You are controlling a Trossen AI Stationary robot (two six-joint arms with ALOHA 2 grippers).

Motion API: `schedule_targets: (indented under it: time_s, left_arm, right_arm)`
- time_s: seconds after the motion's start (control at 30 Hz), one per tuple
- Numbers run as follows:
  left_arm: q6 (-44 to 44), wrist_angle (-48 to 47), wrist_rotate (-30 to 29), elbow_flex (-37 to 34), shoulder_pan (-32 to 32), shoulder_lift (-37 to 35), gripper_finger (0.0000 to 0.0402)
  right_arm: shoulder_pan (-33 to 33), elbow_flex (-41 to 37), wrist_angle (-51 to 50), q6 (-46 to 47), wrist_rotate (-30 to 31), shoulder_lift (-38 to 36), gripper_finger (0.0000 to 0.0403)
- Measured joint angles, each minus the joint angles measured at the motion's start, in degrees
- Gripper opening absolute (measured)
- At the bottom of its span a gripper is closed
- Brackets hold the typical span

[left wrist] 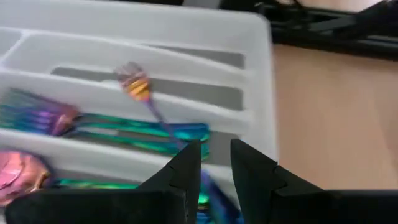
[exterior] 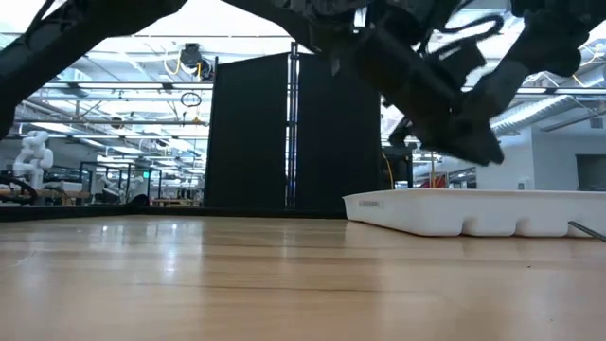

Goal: Sort silverware
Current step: Put the blue fork into the utensil organizer

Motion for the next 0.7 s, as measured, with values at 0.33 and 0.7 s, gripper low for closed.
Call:
schedule_targets:
  time_s: [0.33,0.7]
  left_arm:
    - [7.78,-21.25,-16.62,0.10,-0.88,-9.79,0.0089]
    - [6.22,-17.86,-20.13,-37.45,-1.71,-44.42,0.0089]
  right_arm:
    - [0.04,-7.06,2.21,17.91,-2.31,2.58,0.0105]
    - [0.02,-12.81,16.56,29.59,-4.99,7.49,0.0105]
